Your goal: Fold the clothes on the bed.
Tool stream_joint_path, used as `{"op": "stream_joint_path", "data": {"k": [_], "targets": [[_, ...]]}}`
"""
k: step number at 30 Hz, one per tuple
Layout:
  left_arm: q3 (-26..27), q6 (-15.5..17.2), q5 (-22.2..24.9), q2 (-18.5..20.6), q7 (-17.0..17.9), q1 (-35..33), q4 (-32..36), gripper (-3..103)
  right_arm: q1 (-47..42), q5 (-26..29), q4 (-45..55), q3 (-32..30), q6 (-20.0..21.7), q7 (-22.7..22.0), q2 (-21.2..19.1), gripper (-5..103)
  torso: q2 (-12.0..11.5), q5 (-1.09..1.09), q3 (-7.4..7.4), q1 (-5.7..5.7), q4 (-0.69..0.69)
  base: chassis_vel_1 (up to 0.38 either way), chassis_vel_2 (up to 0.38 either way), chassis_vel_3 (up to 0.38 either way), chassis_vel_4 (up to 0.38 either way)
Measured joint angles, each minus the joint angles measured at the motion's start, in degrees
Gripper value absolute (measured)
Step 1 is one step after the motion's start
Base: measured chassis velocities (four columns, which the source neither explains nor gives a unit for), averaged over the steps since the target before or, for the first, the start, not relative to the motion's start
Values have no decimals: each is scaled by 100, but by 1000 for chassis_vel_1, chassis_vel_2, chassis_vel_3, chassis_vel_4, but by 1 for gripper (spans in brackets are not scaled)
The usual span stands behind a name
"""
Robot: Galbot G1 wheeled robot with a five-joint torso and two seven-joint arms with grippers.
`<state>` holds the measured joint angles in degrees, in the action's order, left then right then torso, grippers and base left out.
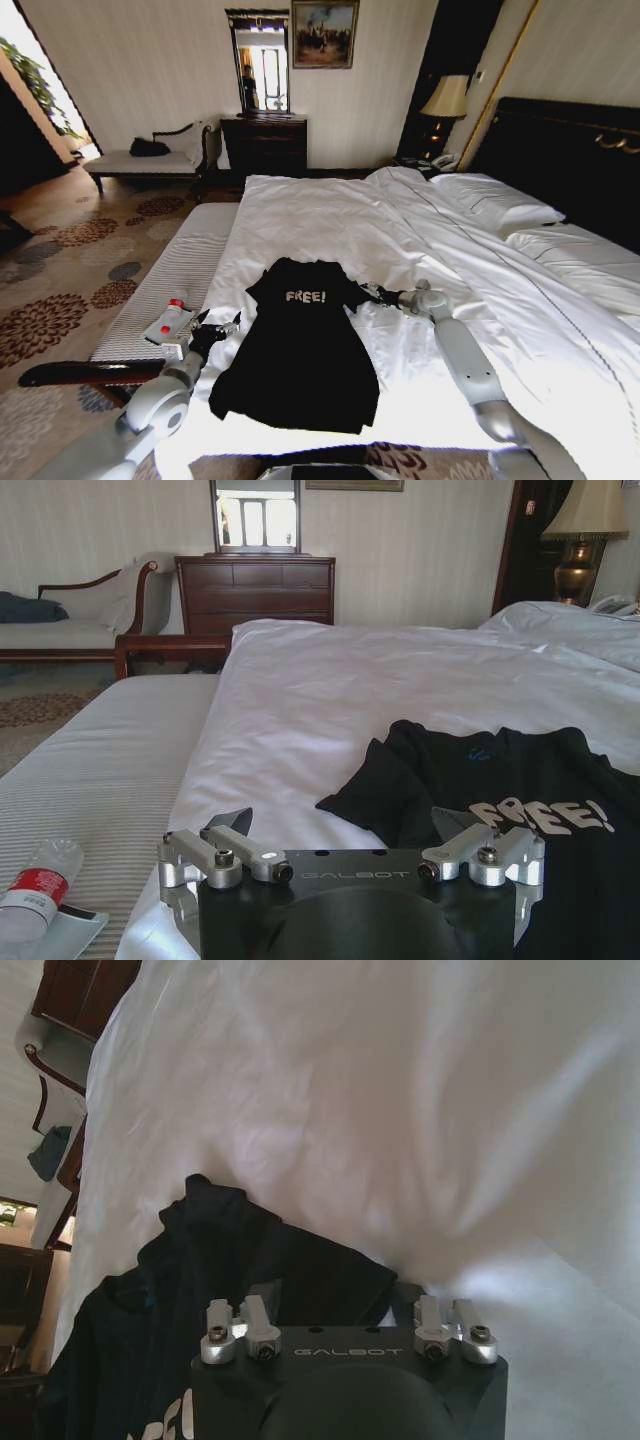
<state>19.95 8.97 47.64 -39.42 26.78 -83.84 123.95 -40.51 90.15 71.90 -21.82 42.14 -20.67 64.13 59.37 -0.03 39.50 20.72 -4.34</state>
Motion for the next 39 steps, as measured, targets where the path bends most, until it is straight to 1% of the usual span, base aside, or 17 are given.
{"op": "stream_joint_path", "data": {"k": [1,5,7,10,11,12,13,15,16,17,23,27,31,32,36,37,39], "targets": [[0,0,0,0,0,0,0,100,0,0,0,0,0,0,0,62,0,0,0,0,0,0,0,0,0],[-30,3,-11,-35,3,22,-28,100,-46,-12,79,-27,0,-69,26,41,0,-1,0,0,1,0,0,0,0],[-33,3,-15,-38,3,24,-30,100,-41,-13,78,-29,0,-79,36,41,0,0,0,0,0,0,0,0,0],[-33,9,-18,-45,14,27,-35,100,-8,-13,68,-30,0,-96,54,24,0,0,0,0,3,0,0,0,0],[-33,9,-18,-45,14,27,-35,100,-8,-13,68,-30,0,-96,54,24,0,0,0,0,3,0,0,0,0],[-31,11,-17,-44,25,27,-35,100,-8,-13,66,-19,0,-95,41,19,0,0,0,0,2,0,0,0,0],[-29,13,-14,-41,31,25,-35,100,-8,-16,61,-13,0,-93,33,19,0,0,0,0,2,0,0,0,0],[-22,14,0,-25,40,12,-42,100,-11,-37,39,-5,0,-82,23,8,0,0,0,0,1,0,0,0,0],[-22,14,0,-25,40,12,-42,100,-11,-37,39,-5,0,-82,23,8,0,0,0,0,1,0,0,0,0],[-20,15,7,-21,46,9,-49,100,-16,-45,27,-5,0,-79,23,3,0,1,0,0,1,0,0,0,0],[-13,28,141,-19,70,90,-131,100,-81,-146,41,-20,0,-57,16,1,0,1,0,0,1,0,0,0,0],[-11,67,421,-18,-5,246,-211,100,-87,-167,91,-20,0,-62,-34,1,0,0,0,0,2,0,0,0,0],[-86,189,1196,-13,-299,775,-448,100,-84,-188,117,36,0,-104,-122,1,0,1,0,0,2,0,0,0,0],[-86,189,1196,-13,-299,775,-448,100,-84,-188,117,36,0,-104,-122,1,0,1,0,0,2,0,0,0,0],[-448,293,2030,-45,-485,1802,-1061,100,8,-194,19,110,0,-108,-267,1,0,0,0,0,1,0,0,0,0],[-448,293,2030,-45,-485,1802,-1061,100,8,-194,19,110,0,-108,-267,1,0,0,0,0,1,0,0,0,0],[-734,355,2408,-114,-536,2329,-1456,100,46,-190,-30,137,0,-108,-338,1,0,0,1,1,0,0,0,0,0]]}}
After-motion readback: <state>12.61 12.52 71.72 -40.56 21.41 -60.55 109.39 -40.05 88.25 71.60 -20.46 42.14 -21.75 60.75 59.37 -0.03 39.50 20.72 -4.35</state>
